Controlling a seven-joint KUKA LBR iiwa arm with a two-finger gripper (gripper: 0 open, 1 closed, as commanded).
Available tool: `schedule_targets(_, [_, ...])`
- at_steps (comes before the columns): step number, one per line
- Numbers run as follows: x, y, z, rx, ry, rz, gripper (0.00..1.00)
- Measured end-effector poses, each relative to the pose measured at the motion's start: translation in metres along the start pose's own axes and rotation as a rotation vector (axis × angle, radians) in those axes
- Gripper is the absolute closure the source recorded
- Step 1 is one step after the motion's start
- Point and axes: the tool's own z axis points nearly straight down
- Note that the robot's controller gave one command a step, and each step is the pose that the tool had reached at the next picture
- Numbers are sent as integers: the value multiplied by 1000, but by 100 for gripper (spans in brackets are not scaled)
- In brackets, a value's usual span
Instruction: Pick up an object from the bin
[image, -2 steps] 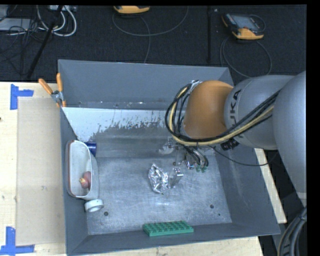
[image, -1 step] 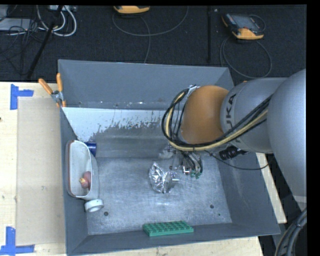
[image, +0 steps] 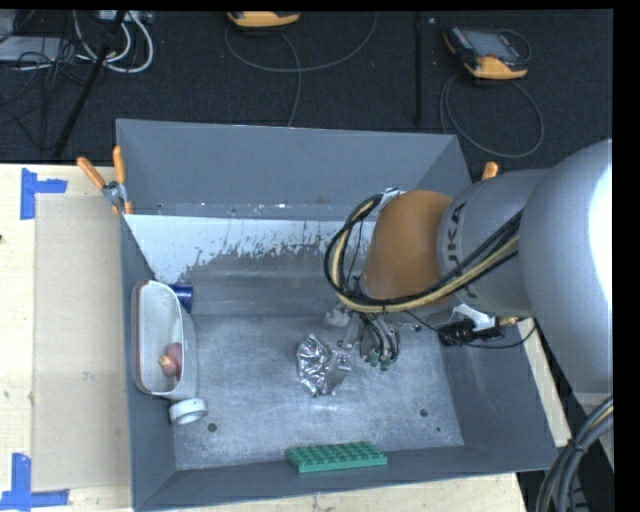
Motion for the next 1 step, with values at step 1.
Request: schedule_targets(1, [6,15,0,1,-5,255,0])
